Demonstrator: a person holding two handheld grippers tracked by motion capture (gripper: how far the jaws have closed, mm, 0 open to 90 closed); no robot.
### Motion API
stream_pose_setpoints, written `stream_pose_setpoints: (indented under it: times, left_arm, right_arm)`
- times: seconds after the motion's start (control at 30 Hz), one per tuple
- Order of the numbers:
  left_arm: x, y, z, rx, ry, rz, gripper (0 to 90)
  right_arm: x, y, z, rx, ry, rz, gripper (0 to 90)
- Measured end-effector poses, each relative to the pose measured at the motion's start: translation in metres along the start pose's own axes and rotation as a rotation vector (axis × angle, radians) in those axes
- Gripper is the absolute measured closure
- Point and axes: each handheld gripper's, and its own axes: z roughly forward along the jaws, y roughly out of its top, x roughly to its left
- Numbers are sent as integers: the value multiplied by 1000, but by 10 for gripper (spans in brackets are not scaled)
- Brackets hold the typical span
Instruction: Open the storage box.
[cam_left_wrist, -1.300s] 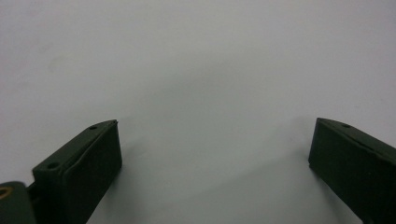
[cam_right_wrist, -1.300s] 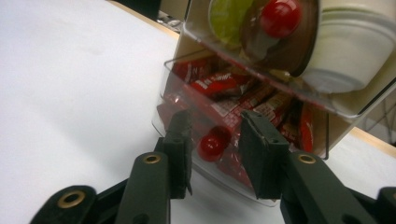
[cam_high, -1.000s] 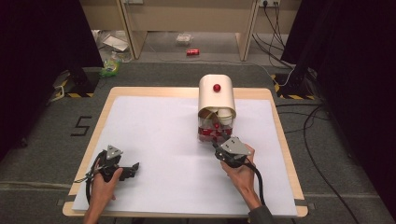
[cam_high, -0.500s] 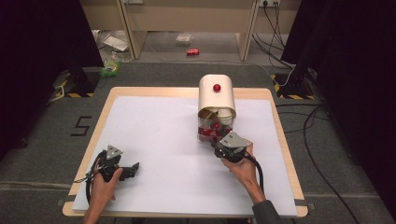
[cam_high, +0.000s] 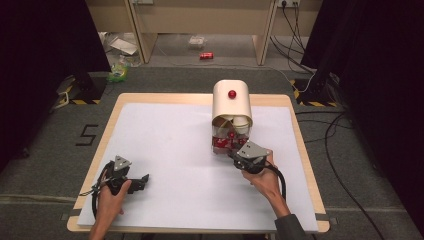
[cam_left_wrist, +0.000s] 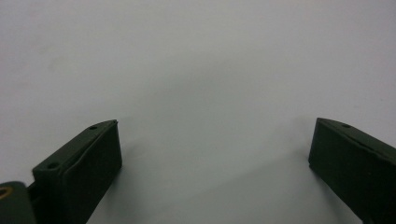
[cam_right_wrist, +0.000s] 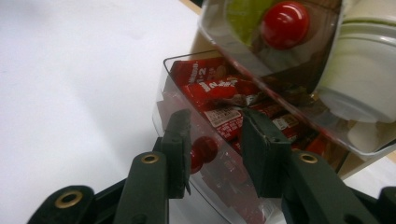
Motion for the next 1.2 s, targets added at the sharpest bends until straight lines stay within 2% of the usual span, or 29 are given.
stream_pose_setpoints:
  times: [0.27,0.63,0.8,0.9,1.2]
  left_arm:
    - [0,0,0,0,0,0,21]
    - [0,0,0,0,1,1,22]
    - [0,0,0,0,1,1,21]
    - [0,0,0,0,1,1,21]
    - [0,0,0,0,2,3,21]
  right_arm:
    - [9,-3,-15,4,36,-29,651]
    - [25,-12,-29,23,67,-40,660]
    - [29,-16,-31,35,86,-45,674]
    - [36,-23,-32,62,101,-55,668]
    - [41,-24,-38,61,120,-56,656]
